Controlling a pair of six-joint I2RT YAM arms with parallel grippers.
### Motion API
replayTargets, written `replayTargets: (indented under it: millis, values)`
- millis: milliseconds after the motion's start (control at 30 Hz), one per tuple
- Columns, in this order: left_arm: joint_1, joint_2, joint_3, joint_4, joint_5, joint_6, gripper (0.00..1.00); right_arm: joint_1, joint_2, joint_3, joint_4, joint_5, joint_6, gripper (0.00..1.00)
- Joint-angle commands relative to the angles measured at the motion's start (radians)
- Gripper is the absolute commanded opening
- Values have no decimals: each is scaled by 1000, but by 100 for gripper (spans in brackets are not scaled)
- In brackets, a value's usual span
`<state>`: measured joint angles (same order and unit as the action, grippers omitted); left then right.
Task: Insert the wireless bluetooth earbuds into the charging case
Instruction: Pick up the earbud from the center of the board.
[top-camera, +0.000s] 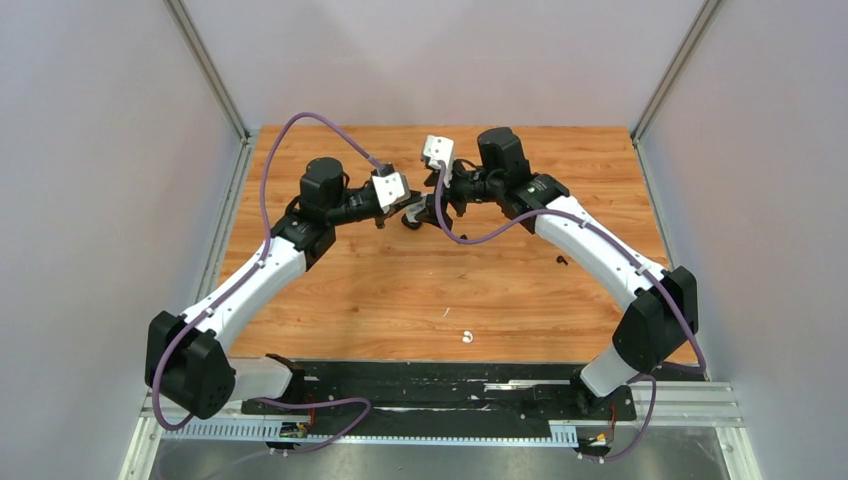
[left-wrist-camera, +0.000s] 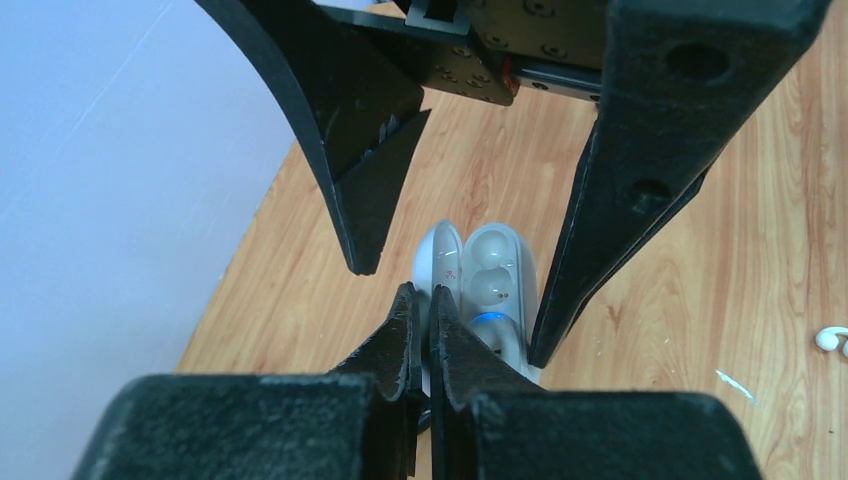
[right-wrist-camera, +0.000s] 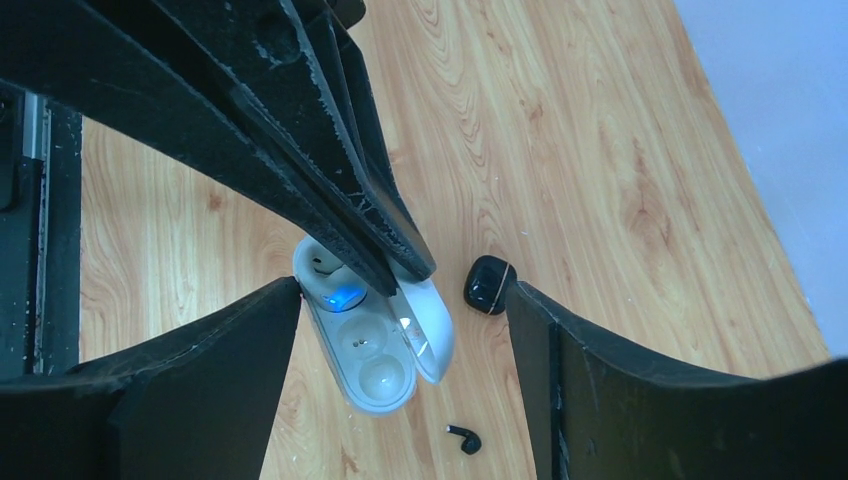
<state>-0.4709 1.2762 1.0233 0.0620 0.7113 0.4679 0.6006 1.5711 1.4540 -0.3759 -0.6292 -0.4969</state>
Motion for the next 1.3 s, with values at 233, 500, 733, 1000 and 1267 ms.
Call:
replayTargets:
  millis: [233,500,733,1000,1267]
  values:
    - [-30,-57,-25,5,11,108,0,-38,28,67,48,-25,143,78]
    - [-34,-59,-34,8,7,136,0,-77,47,80,50,-91,209,79]
    - [-36,-59,-33,14,-2,137,0,-78,52,72,57,-132,243,79]
    - [-37,-40,-13,18,-28,71,0,-79,44,46,55,-187,227,82]
    - [-37,-36,-7,24,-27,72,0,-79,52,37,47,-244,212,84]
